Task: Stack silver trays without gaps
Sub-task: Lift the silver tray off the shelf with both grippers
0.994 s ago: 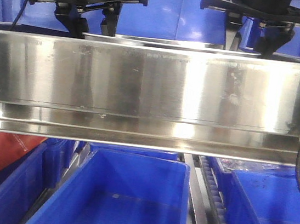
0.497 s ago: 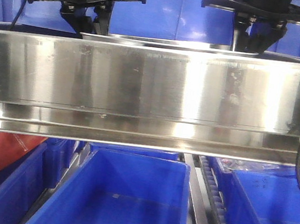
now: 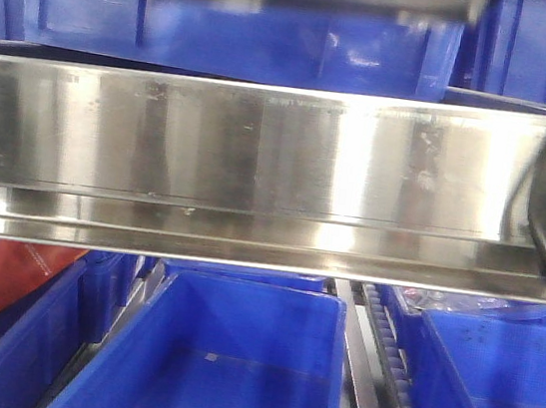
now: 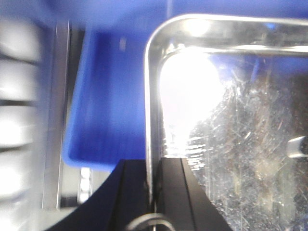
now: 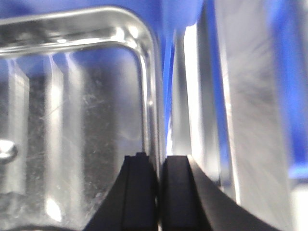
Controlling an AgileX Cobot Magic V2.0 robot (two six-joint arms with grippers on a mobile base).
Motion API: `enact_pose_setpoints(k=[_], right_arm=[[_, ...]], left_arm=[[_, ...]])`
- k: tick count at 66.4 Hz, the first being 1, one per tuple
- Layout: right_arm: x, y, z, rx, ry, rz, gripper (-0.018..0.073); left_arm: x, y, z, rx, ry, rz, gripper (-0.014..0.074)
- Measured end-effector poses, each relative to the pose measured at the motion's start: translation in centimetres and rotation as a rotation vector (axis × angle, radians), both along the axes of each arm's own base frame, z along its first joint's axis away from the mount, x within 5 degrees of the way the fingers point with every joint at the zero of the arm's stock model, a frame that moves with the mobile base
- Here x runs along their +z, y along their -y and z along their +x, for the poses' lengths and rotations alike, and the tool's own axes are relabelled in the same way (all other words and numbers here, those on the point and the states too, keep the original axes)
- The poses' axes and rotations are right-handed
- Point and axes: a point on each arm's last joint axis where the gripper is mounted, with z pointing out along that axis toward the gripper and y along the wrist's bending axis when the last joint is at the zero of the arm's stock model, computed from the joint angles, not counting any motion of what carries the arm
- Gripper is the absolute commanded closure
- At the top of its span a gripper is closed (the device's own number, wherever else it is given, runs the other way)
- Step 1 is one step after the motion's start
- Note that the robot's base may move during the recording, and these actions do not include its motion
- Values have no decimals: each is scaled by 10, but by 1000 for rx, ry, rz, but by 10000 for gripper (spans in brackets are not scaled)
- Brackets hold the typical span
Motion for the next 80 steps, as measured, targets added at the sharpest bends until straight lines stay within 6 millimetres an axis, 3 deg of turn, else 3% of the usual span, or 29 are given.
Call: enact_pose_setpoints(k=[16,29,42,55,80], right_arm=[[41,-9,-50,-12,105,-65,574],[56,-11,-91,-1,157,-56,574],[54,-11,-126,-7,185,-56,574],[51,-11,-137,-14,193,-50,574],[51,-11,-138,-16,202,-54,574]], left_arm=[[51,3,-58,15,134,10,614],[65,1,-99,22,184,9,614],[67,0,-132,33,201,-12,614],[70,-1,-145,24,205,-9,614],[66,1,-145,29,214,2,614]])
